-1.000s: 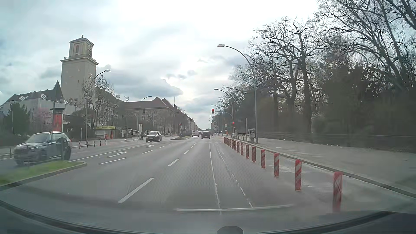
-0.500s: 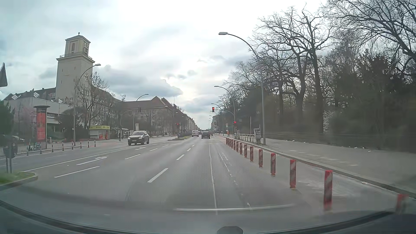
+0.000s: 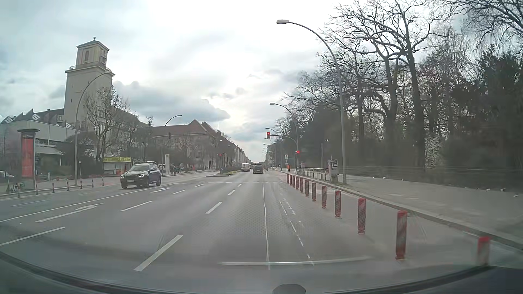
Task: Follow the waypoints while adhering to traffic rules and regulations
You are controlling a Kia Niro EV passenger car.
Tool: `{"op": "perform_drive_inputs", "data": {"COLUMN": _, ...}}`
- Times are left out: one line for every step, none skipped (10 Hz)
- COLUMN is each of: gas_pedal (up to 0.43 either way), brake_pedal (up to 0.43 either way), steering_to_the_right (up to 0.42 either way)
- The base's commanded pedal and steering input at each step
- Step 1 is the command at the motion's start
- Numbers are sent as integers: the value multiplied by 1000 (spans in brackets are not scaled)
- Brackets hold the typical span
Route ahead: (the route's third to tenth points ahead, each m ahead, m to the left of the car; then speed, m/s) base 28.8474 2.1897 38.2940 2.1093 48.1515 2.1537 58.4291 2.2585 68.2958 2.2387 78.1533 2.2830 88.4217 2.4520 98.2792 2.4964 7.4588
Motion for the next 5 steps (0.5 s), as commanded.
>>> {"op": "perform_drive_inputs", "data": {"gas_pedal": 0, "brake_pedal": 0, "steering_to_the_right": 0}}
{"op": "perform_drive_inputs", "data": {"gas_pedal": 0, "brake_pedal": 6, "steering_to_the_right": -1}}
{"op": "perform_drive_inputs", "data": {"gas_pedal": 0, "brake_pedal": 18, "steering_to_the_right": -1}}
{"op": "perform_drive_inputs", "data": {"gas_pedal": 0, "brake_pedal": 24, "steering_to_the_right": -1}}
{"op": "perform_drive_inputs", "data": {"gas_pedal": 0, "brake_pedal": 37, "steering_to_the_right": -1}}
